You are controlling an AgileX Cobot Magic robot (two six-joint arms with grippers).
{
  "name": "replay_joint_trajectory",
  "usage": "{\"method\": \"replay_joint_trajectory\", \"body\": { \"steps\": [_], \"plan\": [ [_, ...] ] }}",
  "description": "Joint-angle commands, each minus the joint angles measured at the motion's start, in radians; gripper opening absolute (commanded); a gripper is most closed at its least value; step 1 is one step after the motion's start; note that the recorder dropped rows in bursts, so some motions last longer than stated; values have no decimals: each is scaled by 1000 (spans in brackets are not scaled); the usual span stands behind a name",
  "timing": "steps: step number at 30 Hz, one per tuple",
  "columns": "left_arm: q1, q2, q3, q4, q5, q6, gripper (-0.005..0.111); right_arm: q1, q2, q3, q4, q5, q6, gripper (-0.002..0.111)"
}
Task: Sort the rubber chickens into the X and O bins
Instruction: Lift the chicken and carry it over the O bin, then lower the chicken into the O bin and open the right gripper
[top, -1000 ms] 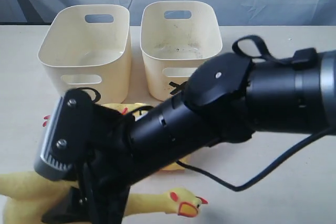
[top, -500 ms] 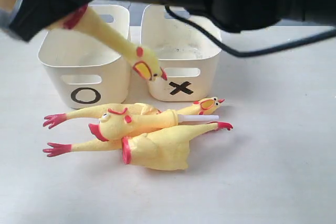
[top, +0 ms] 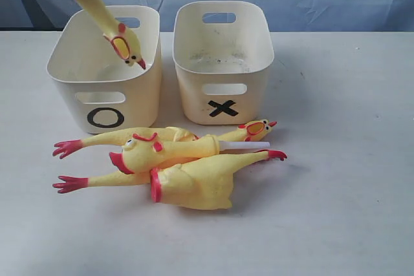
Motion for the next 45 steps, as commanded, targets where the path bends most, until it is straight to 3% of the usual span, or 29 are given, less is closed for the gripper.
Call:
{"method": "replay_joint_trajectory", "body": {
  "steps": [1,9,11,13,18,19,21,26,34,39,42,45],
  "plan": [
    [-5,-5,-2,-7,-7,-3,0,-4,73,-112,17,15,-48,-1],
    [-5,-5,-2,-7,-7,-3,0,-4,184,-270,17,-74,-20,-1],
    [-5,-5,-2,-7,-7,-3,0,-4,192,-284,17,-81,-7,5],
    [-5,-5,-2,-7,-7,-3,0,-4,195,-286,17,-97,-7,21],
    [-5,-5,-2,-7,-7,-3,0,-4,195,-286,17,-238,22,75],
    [-5,-5,-2,-7,-7,-3,0,-4,195,-286,17,-262,42,81],
    [-5,-5,-2,-7,-7,-3,0,-4,195,-286,17,-275,79,80],
    [-5,-5,-2,-7,-7,-3,0,0,192,-286,17,-253,101,62],
    [-5,-5,-2,-7,-7,-3,0,0,184,-284,14,-34,161,60],
    [-5,-5,-2,-7,-7,-3,0,0,168,-284,-316,61,410,60],
    [-5,-5,-2,-7,-7,-3,0,0,146,-284,-783,231,734,60],
    [-5,-5,-2,-7,-7,-3,0,0,136,-284,-1300,514,1101,60]
  ]
}}
